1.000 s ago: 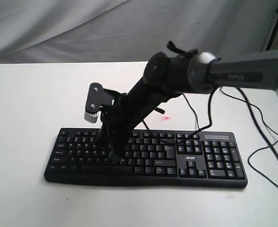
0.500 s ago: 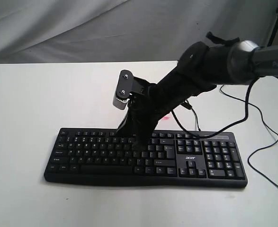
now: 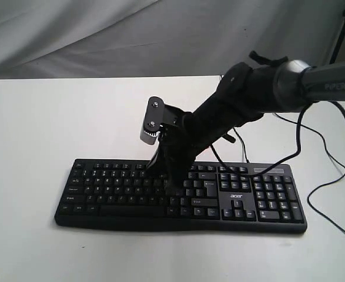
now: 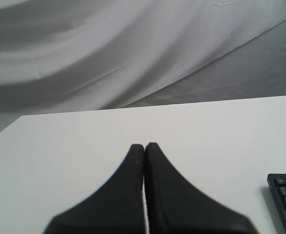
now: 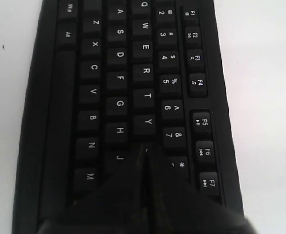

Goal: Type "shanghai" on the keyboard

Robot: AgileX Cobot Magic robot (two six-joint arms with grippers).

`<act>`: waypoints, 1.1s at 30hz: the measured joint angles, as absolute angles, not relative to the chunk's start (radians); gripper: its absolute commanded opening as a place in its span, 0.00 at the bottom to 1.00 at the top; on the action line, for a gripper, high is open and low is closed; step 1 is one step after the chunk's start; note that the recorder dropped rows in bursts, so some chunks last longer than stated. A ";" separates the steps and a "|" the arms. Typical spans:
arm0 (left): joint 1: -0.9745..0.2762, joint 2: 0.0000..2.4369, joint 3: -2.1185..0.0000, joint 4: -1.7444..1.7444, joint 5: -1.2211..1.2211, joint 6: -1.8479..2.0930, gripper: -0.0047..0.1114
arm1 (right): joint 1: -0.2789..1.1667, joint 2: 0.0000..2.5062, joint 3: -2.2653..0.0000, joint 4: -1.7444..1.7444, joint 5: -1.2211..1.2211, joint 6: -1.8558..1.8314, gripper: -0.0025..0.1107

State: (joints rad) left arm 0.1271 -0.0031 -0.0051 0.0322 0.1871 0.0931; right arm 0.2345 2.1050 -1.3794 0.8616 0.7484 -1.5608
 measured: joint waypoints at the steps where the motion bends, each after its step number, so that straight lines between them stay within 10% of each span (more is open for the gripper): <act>1: 0.127 -0.003 -0.005 0.032 0.187 0.093 0.05 | 0.235 2.105 -1.379 0.862 0.748 -1.561 0.02; 33: 0.127 -0.003 -0.005 0.032 0.187 0.093 0.05 | 0.233 2.162 -1.379 0.858 0.717 -1.605 0.02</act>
State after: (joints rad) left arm 0.1271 -0.0031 -0.0051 0.0322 0.1871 0.0931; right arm 0.2331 2.1622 -1.3794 0.8577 0.7175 -1.6049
